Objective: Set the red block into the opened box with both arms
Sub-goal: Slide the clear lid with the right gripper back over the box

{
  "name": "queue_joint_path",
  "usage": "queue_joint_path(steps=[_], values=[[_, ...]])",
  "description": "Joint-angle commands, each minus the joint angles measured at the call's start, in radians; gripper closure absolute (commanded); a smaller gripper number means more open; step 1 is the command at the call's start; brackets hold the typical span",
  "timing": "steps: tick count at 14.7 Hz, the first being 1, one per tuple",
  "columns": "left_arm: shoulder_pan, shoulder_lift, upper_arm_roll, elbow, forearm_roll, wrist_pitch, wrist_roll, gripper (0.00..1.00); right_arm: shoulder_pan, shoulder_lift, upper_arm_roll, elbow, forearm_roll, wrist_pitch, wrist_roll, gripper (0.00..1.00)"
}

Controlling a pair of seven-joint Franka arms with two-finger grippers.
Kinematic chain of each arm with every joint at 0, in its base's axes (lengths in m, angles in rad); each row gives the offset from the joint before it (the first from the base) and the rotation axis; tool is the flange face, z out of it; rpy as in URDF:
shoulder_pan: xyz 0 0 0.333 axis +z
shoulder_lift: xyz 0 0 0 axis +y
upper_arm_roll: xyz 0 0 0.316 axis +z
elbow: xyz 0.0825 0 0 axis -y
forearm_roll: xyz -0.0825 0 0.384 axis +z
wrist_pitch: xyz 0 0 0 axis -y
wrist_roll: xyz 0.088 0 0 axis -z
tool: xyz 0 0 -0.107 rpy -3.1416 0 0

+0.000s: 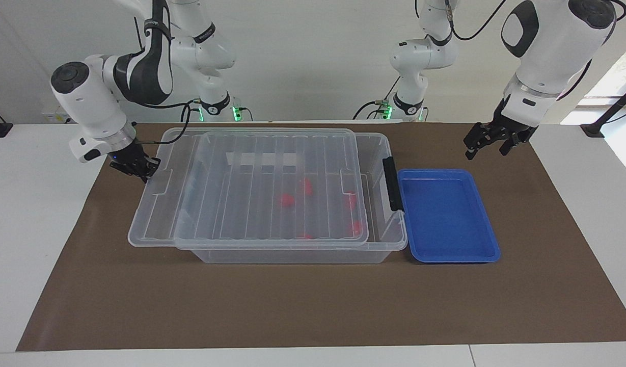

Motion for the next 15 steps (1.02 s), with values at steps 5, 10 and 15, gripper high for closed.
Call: queue_joint_path(steps=[5,10,15], values=[[0.011,-0.004,-0.006,0.000,0.004,-0.017,0.007,0.00,0.076,-0.021,0.002,-0.045,0.022,0.039,0.107,1.00],[0.011,-0.004,-0.006,0.000,0.004,-0.017,0.005,0.00,0.081,-0.021,0.002,-0.045,0.022,0.039,0.115,1.00],[0.011,-0.004,-0.006,0.000,0.004,-0.017,0.005,0.00,0.090,-0.021,0.006,-0.045,0.022,0.040,0.142,1.00]])
